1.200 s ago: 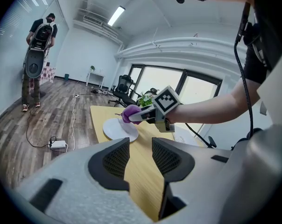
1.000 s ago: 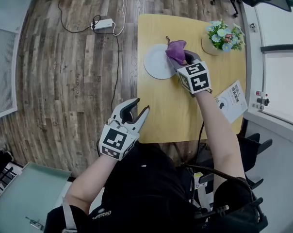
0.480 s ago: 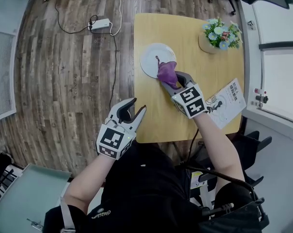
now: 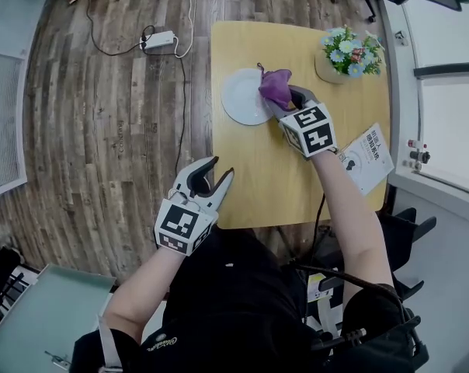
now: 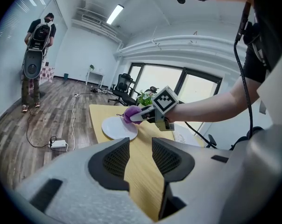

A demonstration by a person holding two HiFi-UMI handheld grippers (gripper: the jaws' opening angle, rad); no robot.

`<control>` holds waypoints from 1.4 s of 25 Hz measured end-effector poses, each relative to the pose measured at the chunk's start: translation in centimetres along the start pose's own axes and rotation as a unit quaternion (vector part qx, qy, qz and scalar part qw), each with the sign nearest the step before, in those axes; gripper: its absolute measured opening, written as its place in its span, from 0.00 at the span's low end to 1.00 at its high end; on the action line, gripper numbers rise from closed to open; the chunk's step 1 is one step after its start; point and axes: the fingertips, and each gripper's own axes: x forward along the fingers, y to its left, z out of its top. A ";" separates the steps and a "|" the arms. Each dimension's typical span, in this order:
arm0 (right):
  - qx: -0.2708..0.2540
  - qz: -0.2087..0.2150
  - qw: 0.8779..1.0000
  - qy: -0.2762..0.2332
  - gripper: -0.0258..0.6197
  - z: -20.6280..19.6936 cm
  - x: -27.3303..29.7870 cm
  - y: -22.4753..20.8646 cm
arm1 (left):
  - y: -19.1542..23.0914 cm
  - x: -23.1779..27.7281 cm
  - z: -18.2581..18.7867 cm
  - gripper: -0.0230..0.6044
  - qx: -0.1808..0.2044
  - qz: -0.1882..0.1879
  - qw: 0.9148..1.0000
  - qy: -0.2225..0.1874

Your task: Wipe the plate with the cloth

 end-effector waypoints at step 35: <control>-0.025 -0.024 0.999 0.034 0.29 -2.2 0.3 -0.8 | -0.1 -0.3 -2.0 0.27 -0.018 0.001 1.000 0.013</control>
